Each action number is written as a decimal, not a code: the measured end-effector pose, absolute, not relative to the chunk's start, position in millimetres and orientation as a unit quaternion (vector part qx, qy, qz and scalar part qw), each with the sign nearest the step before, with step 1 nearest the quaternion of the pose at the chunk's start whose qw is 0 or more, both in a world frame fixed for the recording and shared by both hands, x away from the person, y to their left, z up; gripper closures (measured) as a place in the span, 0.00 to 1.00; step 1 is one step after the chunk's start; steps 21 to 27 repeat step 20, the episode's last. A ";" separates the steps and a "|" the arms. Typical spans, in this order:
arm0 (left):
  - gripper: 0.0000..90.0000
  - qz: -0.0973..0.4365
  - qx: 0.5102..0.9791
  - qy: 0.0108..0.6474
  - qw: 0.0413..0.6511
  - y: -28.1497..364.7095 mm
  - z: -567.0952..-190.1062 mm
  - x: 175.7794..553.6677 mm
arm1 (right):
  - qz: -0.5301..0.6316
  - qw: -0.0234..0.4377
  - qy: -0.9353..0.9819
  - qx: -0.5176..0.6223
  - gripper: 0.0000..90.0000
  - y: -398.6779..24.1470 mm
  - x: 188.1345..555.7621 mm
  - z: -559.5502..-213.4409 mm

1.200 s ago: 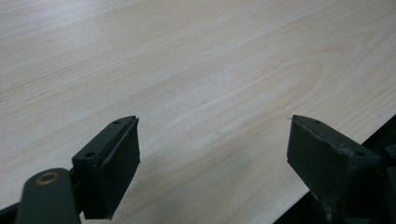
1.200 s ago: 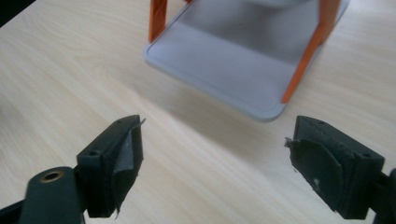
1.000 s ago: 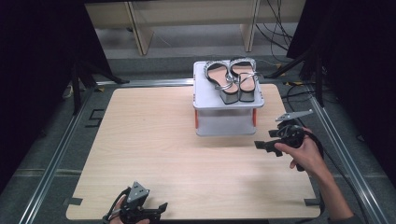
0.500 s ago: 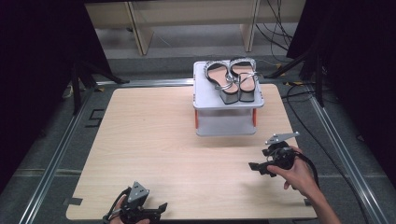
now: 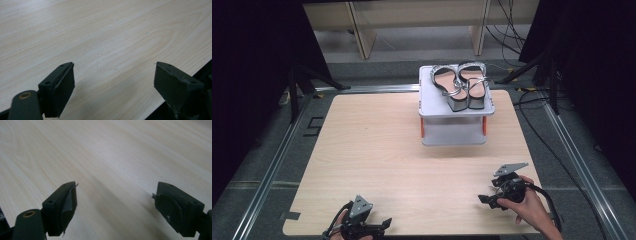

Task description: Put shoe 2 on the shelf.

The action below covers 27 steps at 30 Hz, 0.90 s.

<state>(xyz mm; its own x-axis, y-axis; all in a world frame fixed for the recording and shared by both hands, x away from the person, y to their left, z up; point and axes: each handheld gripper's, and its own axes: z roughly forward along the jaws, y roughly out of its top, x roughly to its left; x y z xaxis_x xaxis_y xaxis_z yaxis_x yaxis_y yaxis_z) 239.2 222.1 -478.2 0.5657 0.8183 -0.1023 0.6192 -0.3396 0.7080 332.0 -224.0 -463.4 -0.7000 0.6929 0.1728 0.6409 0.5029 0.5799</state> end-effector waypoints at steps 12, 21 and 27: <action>0.18 0.134 0.808 0.446 0.361 221.5 -477.8 238.1 | 0.316 0.060 0.876 0.360 0.20 -226.9 318.8 -470.5; 0.18 0.134 0.811 0.444 0.356 221.6 -477.6 238.1 | 0.321 0.066 0.873 0.361 0.20 -226.5 318.7 -467.9; 0.18 0.134 0.811 0.444 0.356 221.6 -477.6 238.1 | 0.321 0.066 0.873 0.361 0.20 -226.5 318.7 -467.9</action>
